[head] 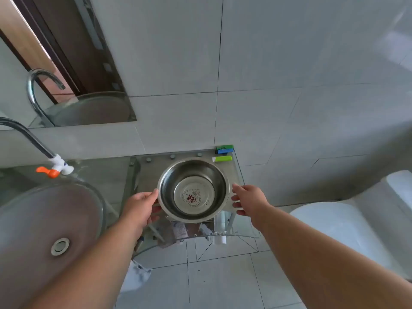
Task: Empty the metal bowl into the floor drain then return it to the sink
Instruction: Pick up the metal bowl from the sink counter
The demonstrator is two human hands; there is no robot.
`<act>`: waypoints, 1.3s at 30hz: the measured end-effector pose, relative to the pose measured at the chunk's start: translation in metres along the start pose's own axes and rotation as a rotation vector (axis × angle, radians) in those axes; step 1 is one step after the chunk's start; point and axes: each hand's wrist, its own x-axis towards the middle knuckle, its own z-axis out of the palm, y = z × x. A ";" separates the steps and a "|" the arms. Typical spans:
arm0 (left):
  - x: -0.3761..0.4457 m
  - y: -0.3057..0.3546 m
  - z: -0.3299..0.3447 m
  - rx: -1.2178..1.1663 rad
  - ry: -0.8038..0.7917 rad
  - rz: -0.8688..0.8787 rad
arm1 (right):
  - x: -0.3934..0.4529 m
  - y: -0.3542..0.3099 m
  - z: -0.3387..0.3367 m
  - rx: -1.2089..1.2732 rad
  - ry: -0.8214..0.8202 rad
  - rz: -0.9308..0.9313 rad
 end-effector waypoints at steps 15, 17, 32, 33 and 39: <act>0.023 -0.004 0.008 -0.061 0.005 -0.017 | 0.034 -0.004 0.022 -0.174 0.087 -0.096; 0.026 -0.005 0.008 -0.065 0.006 -0.016 | 0.039 -0.003 0.024 -0.195 0.111 -0.114; 0.018 0.000 0.025 0.066 0.106 0.029 | 0.037 0.011 0.022 -0.320 0.212 -0.232; 0.015 0.000 0.028 0.070 0.108 0.036 | 0.036 0.013 0.020 -0.317 0.215 -0.233; -0.004 -0.004 0.047 0.155 0.139 0.065 | 0.025 0.024 -0.001 -0.310 0.219 -0.228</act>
